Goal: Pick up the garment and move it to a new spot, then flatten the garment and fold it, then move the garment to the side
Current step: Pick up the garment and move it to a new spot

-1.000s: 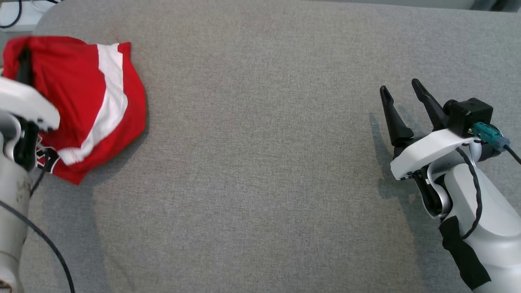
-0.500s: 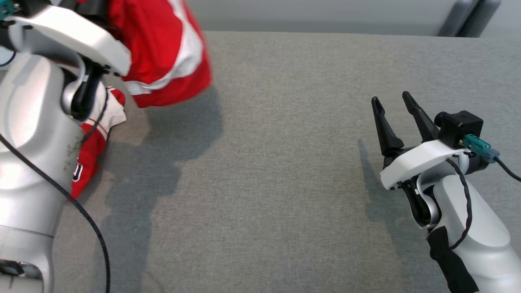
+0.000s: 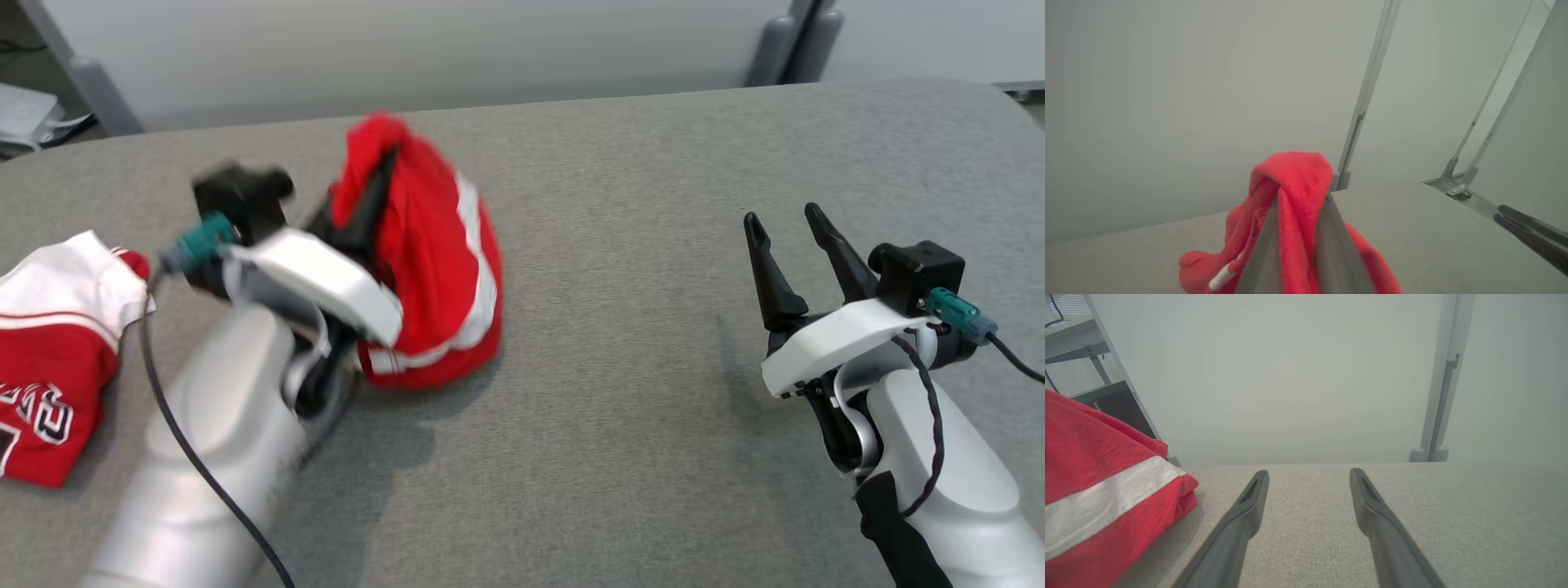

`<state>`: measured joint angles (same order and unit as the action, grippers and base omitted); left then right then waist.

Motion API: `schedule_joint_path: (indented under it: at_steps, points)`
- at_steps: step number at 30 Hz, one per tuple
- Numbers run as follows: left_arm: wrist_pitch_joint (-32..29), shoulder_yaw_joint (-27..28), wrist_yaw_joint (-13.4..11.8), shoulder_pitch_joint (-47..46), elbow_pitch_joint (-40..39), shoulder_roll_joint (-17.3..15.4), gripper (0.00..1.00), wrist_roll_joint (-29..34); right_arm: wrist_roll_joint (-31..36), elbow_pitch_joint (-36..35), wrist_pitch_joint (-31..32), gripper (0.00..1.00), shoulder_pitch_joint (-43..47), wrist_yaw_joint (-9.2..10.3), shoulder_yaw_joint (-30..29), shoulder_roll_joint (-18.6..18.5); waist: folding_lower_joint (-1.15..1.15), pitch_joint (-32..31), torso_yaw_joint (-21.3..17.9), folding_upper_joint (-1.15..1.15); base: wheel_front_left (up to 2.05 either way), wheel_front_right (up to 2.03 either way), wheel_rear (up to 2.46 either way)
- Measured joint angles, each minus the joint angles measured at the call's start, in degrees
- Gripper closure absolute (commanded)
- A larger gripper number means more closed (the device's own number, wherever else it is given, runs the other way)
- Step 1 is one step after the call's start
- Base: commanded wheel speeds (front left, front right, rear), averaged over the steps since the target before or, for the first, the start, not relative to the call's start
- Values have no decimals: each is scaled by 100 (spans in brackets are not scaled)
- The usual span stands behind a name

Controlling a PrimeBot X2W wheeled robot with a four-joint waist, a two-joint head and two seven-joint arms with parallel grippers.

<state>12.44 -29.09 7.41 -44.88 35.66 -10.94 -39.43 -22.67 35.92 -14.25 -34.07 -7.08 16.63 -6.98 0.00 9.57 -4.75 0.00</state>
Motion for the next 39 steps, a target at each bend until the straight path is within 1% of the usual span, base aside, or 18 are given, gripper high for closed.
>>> schedule_joint_path:
  at_steps: [4, 7, 9, 10, 11, 12, 14, 17, 24, 26, 27, 30, 35, 39]
  points:
    - [149, -37, -2, 672, 314, 280, 100, -14, 0, 8, 1, 0, 85, 0, 15, -14, 0, -94, -252, 0, 0, 0, 0]
    - [178, -9, -2, 979, 530, 454, 100, 3, -20, 11, 0, 0, 84, 0, 37, -30, 0, -170, -403, 0, 0, 0, 0]
    - [179, 74, -1, 1138, 531, 522, 100, 81, -54, 20, 0, 0, 85, 0, 51, -45, 0, -236, -470, 0, 0, 0, 0]
    - [179, 114, -1, 1208, 531, 541, 80, 174, -56, 21, 0, 0, 85, 0, 54, -51, 0, -271, -495, 0, 0, 0, 0]
    - [180, 167, -1, 1285, 553, 569, 46, 244, -56, 24, 0, 0, 87, 0, 60, -55, 0, -308, -512, 0, 0, 0, 0]
    - [179, 221, -1, 1382, 593, 604, 0, 319, -56, 30, 0, 0, 90, 0, 66, -57, 0, -348, -527, 0, 0, 0, 0]
    - [179, 354, 0, 1624, 593, 630, 0, 515, -57, 29, 0, 0, 110, 0, 67, -59, 0, -421, -551, 0, 0, 0, 0]
    - [178, 687, -99, 1964, 435, 605, 0, 888, -59, 32, 0, 0, 220, 0, 64, -69, 0, -522, -557, 0, 0, 0, 0]
    - [180, 1708, -292, 2727, -646, 572, 0, 1759, -119, -11, 0, 0, 397, 0, -21, -98, 0, -725, -422, 0, 0, 0, 0]
    - [180, 2059, -376, 2960, -940, 557, 0, 2005, -118, -21, 0, 0, 462, 0, -88, -93, 0, -779, -367, 0, 0, 0, 0]
    - [180, 2343, -466, 3177, -1161, 517, 0, 2270, -101, -76, 0, 0, 534, 0, -115, -105, 0, -836, -318, 0, 0, 0, 0]
    - [181, 2759, -579, 3493, -1447, 490, 0, 2559, -14, -175, 0, 0, 617, 0, -148, -104, 0, -907, -253, 0, 0, 0, 0]
    - [181, 3199, -543, 3893, -1649, 521, 0, 2826, 114, -238, 0, 0, 774, 0, -348, -93, 0, -1012, -183, 0, 0, 0, 0]
    - [181, 3495, -486, 4124, -1758, 648, 0, 2954, 176, -356, 0, 0, 928, 0, -477, -83, 0, -1060, -181, 0, 0, 0, 0]
